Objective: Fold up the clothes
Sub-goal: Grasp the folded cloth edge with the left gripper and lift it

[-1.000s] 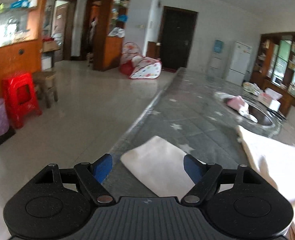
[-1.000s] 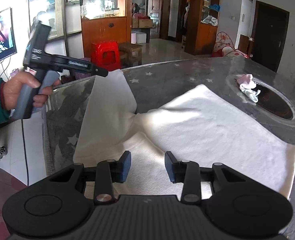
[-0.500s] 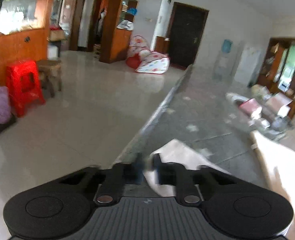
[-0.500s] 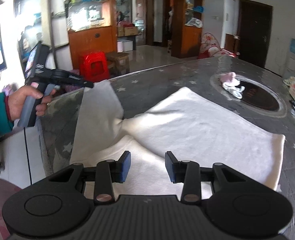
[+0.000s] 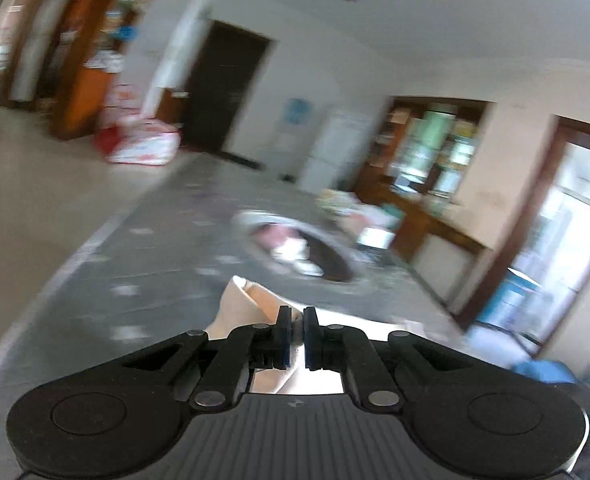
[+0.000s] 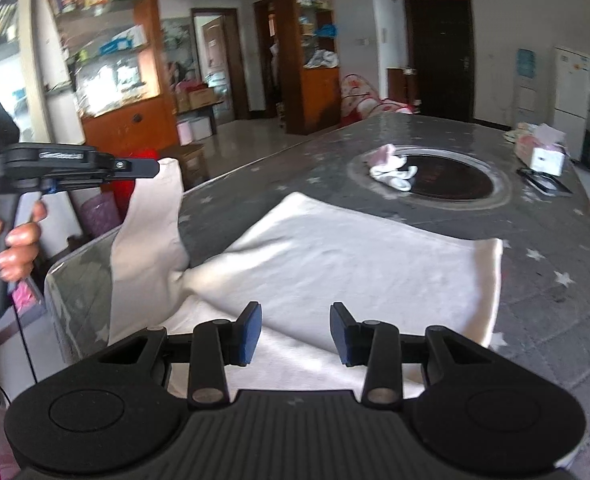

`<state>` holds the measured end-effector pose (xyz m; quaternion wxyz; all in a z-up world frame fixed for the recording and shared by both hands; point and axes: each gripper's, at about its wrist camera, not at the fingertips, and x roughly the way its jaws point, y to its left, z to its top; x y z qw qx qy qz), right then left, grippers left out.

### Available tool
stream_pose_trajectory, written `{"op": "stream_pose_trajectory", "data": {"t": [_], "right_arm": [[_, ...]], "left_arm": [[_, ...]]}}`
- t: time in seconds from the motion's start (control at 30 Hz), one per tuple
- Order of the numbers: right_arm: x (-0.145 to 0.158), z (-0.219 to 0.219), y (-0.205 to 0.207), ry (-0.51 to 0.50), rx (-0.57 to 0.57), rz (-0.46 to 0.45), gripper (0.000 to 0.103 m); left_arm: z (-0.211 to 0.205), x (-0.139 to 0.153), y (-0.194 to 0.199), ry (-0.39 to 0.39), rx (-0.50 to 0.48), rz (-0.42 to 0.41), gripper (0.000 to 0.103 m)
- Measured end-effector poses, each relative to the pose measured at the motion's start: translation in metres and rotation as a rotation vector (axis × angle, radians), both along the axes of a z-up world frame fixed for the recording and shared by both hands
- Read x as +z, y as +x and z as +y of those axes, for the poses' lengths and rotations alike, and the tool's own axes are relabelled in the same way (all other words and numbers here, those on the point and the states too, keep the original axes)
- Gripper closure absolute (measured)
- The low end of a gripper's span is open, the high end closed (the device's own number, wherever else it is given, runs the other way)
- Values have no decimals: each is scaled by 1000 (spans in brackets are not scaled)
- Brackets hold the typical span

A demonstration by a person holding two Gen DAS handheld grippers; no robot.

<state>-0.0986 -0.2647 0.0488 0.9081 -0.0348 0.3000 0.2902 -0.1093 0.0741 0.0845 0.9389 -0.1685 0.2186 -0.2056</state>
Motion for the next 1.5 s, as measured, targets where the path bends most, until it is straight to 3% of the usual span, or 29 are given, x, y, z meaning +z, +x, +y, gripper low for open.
{"op": "stream_pose_trajectory", "data": {"t": [0.33,0.43,0.47,0.5,0.6,0.7,0.87,1.03,1.07,1.17,1.2,1.5], "right_arm": [[5,-52,-3,35,-207,-26,65],[4,-66,-2,54,-252,-4,65],[3,-67,-3,58,-255,3,65],[2,-68,-3,60,-254,10,66],[-2,-65,-3,59,-230,26,66],[-5,-59,-3,55,-175,46,66],[-17,-39,-7,21,-76,100,66],[-33,-23,-6,-12,-68,152,68],[-35,-21,-6,-22,-70,158,75],[-36,-13,-12,-59,-59,137,95],[-33,-12,-13,-60,-58,125,97],[34,0,-28,-49,-12,-84,98]], "left_arm": [[-102,4,-7,-59,-341,-27,95],[-122,0,-14,-46,-432,-31,79],[-123,-1,-19,-25,-440,-41,64],[-125,-3,-23,-4,-448,-51,59],[-110,-9,-35,72,-414,-74,57],[-77,-21,-40,130,-339,-34,49],[-36,-43,-52,216,-233,50,46],[-29,-58,-65,298,-225,64,45],[-30,-60,-66,303,-223,62,43],[-33,-65,-65,315,-216,57,42],[-35,-67,-63,314,-214,59,42],[-38,-77,-66,359,-190,35,44]]}}
